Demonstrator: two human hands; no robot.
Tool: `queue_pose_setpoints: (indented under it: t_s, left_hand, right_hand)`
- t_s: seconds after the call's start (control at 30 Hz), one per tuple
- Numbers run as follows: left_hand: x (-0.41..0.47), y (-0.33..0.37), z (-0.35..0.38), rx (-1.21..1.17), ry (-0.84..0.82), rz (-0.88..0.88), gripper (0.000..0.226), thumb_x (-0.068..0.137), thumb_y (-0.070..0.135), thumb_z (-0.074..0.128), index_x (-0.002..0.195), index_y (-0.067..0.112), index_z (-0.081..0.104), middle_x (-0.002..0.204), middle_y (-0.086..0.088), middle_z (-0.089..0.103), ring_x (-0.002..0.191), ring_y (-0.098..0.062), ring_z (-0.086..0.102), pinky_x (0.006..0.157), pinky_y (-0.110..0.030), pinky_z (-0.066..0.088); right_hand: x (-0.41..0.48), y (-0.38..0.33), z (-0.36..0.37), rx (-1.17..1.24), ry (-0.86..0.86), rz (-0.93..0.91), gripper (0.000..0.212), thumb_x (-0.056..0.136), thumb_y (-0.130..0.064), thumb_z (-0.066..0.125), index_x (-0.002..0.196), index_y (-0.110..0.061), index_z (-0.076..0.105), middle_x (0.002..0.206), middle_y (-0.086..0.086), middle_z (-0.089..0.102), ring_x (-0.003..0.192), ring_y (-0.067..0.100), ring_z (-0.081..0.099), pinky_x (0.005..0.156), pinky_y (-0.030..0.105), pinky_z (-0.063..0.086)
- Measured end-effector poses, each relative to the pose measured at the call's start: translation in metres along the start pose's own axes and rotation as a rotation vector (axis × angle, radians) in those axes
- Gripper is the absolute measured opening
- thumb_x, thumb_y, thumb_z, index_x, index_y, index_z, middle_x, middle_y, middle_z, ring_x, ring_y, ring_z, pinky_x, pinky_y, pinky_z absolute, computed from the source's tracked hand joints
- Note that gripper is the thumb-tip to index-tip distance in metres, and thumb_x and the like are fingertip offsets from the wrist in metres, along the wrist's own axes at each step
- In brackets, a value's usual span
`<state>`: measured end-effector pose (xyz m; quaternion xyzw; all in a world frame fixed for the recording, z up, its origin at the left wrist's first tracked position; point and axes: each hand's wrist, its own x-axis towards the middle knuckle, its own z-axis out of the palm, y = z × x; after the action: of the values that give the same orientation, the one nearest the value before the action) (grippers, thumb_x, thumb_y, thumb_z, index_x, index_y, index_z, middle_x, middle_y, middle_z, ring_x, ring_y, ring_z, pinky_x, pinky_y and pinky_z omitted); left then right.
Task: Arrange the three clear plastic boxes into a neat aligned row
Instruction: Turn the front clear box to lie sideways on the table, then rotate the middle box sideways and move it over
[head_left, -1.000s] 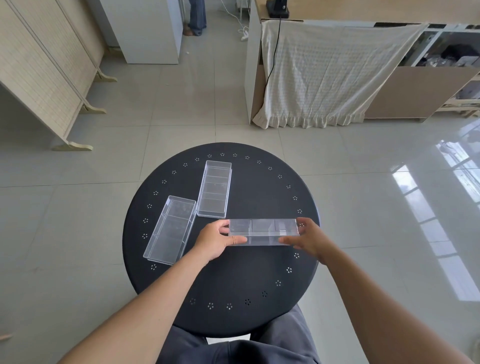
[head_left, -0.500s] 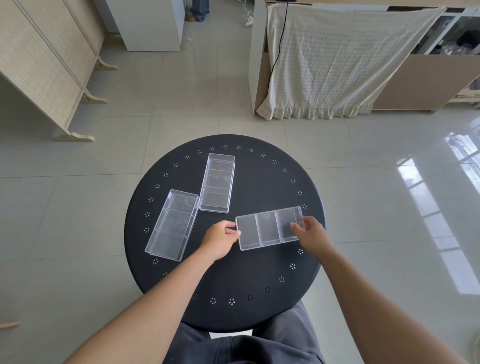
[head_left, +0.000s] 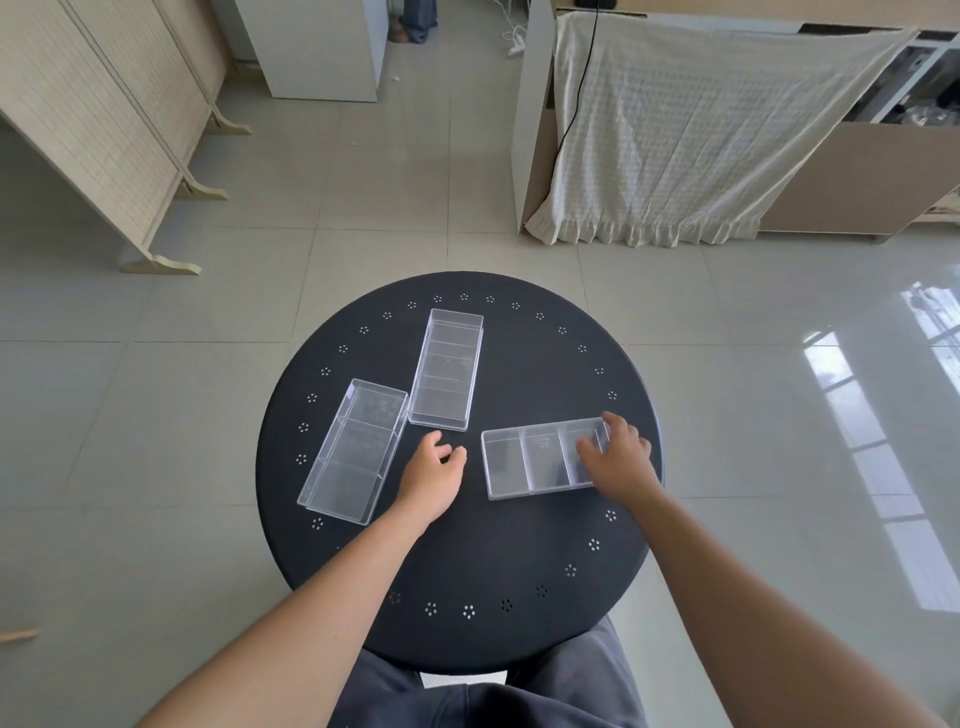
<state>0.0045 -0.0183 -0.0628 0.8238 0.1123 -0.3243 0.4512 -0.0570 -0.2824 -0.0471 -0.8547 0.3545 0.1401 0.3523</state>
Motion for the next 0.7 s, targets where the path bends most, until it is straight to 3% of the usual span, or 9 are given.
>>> queue_pose_setpoints:
  t_s: [0.07,0.13,0.17,0.23,0.3,0.37,0.47,0.57,0.7]
  left_hand:
    - [0.014,0.001,-0.001,-0.055,0.076,-0.079,0.062,0.108,0.048,0.049,0.161,0.015,0.046,0.154,-0.002,0.064,0.141,-0.031,0.059,0.105,-0.042,0.046]
    - [0.032,0.001,0.000,-0.181,0.079,-0.161,0.062,0.101,0.063,0.047,0.125,0.008,0.066,0.124,-0.014,0.073,0.112,-0.037,0.071,0.094,-0.046,0.055]
    - [0.040,0.001,0.001,-0.263,0.071,-0.214,0.060,0.098,0.069,0.048,0.100,0.012,0.064,0.101,-0.011,0.069,0.089,-0.032,0.068,0.080,-0.042,0.055]
    - [0.050,0.007,0.001,-0.408,0.096,-0.310,0.059,0.097,0.078,0.051,0.083,0.020,0.050,0.081,0.003,0.053,0.068,-0.019,0.051,0.062,-0.034,0.043]
    - [0.052,0.021,-0.002,-0.480,0.148,-0.352,0.063,0.096,0.079,0.055,0.094,0.016,0.051,0.078,0.006,0.049,0.069,-0.018,0.051,0.058,-0.032,0.040]
    - [0.057,0.029,-0.003,-0.484,0.164,-0.331,0.068,0.099,0.073,0.059,0.124,0.010,0.051,0.081,0.005,0.051,0.077,-0.022,0.060,0.060,-0.035,0.046]
    - [0.068,0.030,0.000,-0.537,0.151,-0.345,0.094,0.102,0.058,0.066,0.161,0.000,0.022,0.113,-0.005,0.063,0.103,-0.030,0.072,0.084,-0.044,0.060]
    - [0.090,0.015,0.005,-0.459,0.209,-0.309,0.087,0.095,0.058,0.071,0.149,0.005,0.029,0.142,-0.016,0.064,0.119,-0.036,0.073,0.101,-0.053,0.063]
    - [0.099,0.007,-0.003,-0.271,0.255,-0.219,0.066,0.088,0.063,0.069,0.118,0.009,0.046,0.121,-0.024,0.070,0.103,-0.041,0.076,0.086,-0.051,0.066]
  right_hand:
    - [0.010,-0.020,0.000,-0.050,0.015,-0.076,0.073,0.101,-0.040,0.055,0.164,-0.017,0.029,0.167,0.010,0.033,0.157,0.037,0.018,0.123,0.059,0.027]
    - [0.022,-0.045,0.001,-0.079,0.005,-0.149,0.072,0.102,-0.043,0.055,0.164,-0.018,0.028,0.167,0.010,0.033,0.157,0.036,0.017,0.122,0.062,0.028]
    - [0.029,-0.058,0.002,-0.090,-0.005,-0.188,0.071,0.103,-0.044,0.054,0.164,-0.018,0.029,0.167,0.009,0.034,0.157,0.036,0.017,0.122,0.062,0.029]
    - [0.044,-0.086,0.005,-0.109,-0.026,-0.254,0.069,0.104,-0.044,0.053,0.163,-0.017,0.030,0.167,0.008,0.036,0.157,0.036,0.020,0.122,0.061,0.030]
    - [0.059,-0.110,0.010,-0.101,-0.037,-0.286,0.068,0.105,-0.044,0.052,0.162,-0.015,0.032,0.166,0.007,0.038,0.156,0.035,0.023,0.122,0.059,0.032]
    - [0.074,-0.132,0.016,-0.077,-0.050,-0.299,0.067,0.105,-0.045,0.053,0.162,-0.014,0.034,0.164,0.007,0.042,0.154,0.035,0.028,0.121,0.056,0.034]
    - [0.098,-0.155,0.026,-0.045,-0.075,-0.294,0.068,0.105,-0.046,0.053,0.161,-0.012,0.035,0.162,0.008,0.045,0.151,0.037,0.035,0.120,0.049,0.034]
    - [0.118,-0.167,0.035,-0.031,-0.095,-0.270,0.070,0.104,-0.047,0.053,0.161,-0.012,0.035,0.162,0.007,0.045,0.147,0.038,0.042,0.119,0.048,0.038]
    - [0.131,-0.165,0.042,-0.028,-0.132,-0.223,0.072,0.103,-0.047,0.053,0.163,-0.012,0.032,0.164,0.006,0.043,0.146,0.037,0.045,0.117,0.049,0.041]
